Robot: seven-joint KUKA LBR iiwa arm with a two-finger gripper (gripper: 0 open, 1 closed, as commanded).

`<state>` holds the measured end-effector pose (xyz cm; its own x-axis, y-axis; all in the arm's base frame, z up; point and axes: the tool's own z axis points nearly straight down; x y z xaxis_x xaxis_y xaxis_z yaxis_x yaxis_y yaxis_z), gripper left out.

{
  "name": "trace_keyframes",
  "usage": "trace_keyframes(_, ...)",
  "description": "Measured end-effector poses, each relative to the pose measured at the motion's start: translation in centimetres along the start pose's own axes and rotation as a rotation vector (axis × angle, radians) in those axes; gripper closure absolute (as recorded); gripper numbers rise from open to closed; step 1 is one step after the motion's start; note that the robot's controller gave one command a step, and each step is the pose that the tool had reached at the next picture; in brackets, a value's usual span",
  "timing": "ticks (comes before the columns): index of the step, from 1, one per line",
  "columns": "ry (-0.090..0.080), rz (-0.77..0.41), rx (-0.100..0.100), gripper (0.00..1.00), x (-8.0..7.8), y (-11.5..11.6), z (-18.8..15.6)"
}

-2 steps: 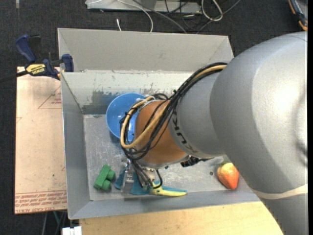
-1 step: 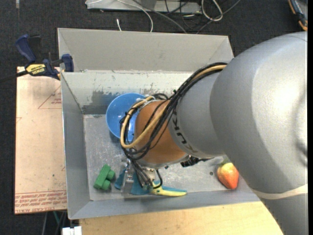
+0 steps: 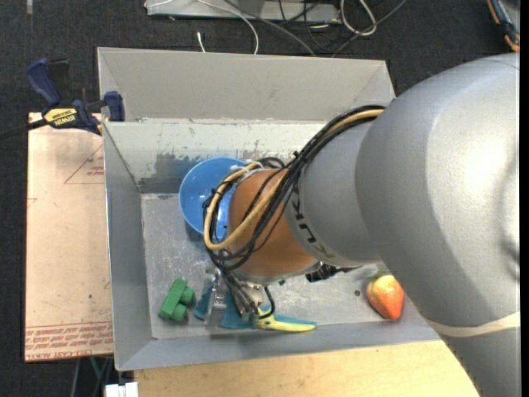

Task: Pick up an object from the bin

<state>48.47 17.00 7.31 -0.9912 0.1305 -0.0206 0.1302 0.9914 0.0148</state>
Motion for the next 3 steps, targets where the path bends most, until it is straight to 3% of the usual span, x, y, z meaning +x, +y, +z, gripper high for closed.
trace_keyframes(1, 0.001, 0.001, 0.000, 1.00, 0.0, 0.0, -1.2)
trace_keyframes(3, 0.006, -0.001, 0.001, 1.00, 0.0, 0.0, -8.4)
